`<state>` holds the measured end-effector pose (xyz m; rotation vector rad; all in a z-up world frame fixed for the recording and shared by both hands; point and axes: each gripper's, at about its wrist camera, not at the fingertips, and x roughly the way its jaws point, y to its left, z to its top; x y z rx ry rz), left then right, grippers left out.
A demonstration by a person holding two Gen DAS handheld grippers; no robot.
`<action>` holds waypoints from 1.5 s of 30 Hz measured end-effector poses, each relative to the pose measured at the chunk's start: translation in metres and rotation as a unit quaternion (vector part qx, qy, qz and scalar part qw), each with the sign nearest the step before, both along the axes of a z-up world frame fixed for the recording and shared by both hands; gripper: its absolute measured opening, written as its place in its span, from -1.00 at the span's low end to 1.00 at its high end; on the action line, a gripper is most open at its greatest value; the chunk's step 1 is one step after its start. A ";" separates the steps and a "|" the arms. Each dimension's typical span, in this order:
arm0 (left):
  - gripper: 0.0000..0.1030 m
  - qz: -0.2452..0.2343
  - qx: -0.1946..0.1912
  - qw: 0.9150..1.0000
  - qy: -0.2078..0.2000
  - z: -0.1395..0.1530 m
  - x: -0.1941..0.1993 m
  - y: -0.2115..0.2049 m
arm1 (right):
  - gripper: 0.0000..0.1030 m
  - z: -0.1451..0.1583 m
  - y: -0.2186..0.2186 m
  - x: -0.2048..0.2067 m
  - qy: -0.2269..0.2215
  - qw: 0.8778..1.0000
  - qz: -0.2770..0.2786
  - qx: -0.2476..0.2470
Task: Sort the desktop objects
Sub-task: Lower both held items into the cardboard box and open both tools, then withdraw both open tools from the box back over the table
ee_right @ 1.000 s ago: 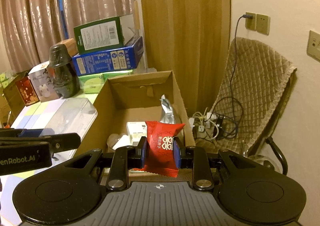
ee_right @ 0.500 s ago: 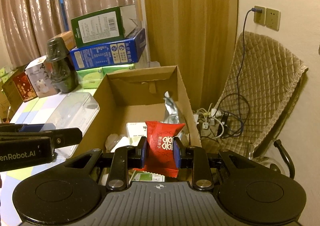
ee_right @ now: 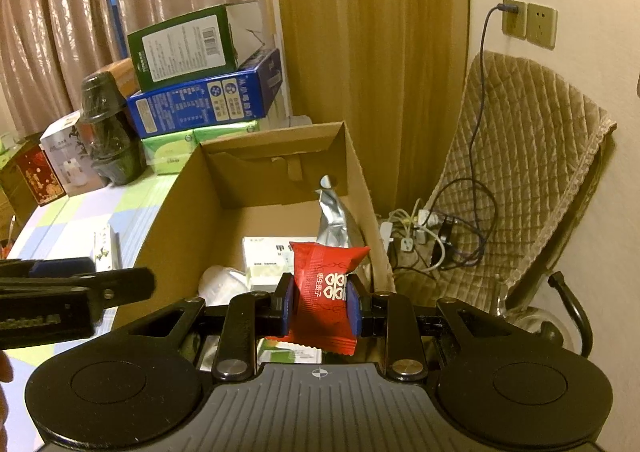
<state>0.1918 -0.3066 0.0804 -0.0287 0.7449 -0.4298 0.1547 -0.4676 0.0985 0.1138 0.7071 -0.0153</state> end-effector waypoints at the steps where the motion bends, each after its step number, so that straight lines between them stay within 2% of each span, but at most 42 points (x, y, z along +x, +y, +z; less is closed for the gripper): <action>1: 0.37 0.004 -0.001 1.000 0.000 0.000 -0.002 0.004 | -0.53 0.000 0.000 0.000 0.000 1.000 0.000 0.002; 8: 0.37 0.016 -0.005 1.000 -0.004 0.004 -0.007 0.020 | -0.52 0.005 0.009 0.009 -0.017 1.000 0.011 0.018; 10: 0.37 0.019 -0.005 1.000 -0.005 0.005 -0.008 0.023 | -0.17 0.007 0.010 0.015 -0.021 0.999 0.016 0.027; 11: 0.37 0.019 -0.005 1.000 -0.005 0.005 -0.009 0.025 | 0.19 0.008 0.009 0.015 -0.023 0.999 0.012 0.027; 12: 0.37 0.020 -0.004 1.000 -0.005 0.005 -0.009 0.026 | 0.23 0.009 0.008 0.014 -0.030 0.999 0.008 0.032; 20: 0.37 0.031 -0.004 0.999 0.002 0.001 -0.014 0.042 | 0.23 0.011 -0.003 -0.008 -0.027 0.999 -0.015 0.043; 23: 0.43 0.036 -0.005 0.999 0.002 0.001 -0.020 0.049 | 0.26 0.009 -0.005 -0.020 -0.019 0.998 -0.026 0.059; 28: 0.55 0.041 0.001 0.999 -0.006 0.000 -0.032 0.060 | 0.42 0.008 0.011 -0.041 -0.010 0.998 -0.018 0.065; 30: 0.58 0.044 0.001 0.999 -0.003 -0.001 -0.037 0.066 | 0.61 0.008 0.018 -0.048 -0.011 0.998 -0.017 0.066; 32: 0.60 0.049 0.004 0.999 -0.003 -0.002 -0.042 0.073 | 0.68 0.009 0.025 -0.054 -0.013 0.998 -0.017 0.064; 42: 0.73 0.084 0.019 0.996 -0.005 -0.004 -0.069 0.125 | 0.94 0.018 0.065 -0.078 -0.019 0.998 0.021 0.061; 45: 0.76 0.102 0.032 0.994 -0.008 -0.007 -0.077 0.145 | 0.96 0.017 0.081 -0.084 -0.021 0.997 0.039 0.057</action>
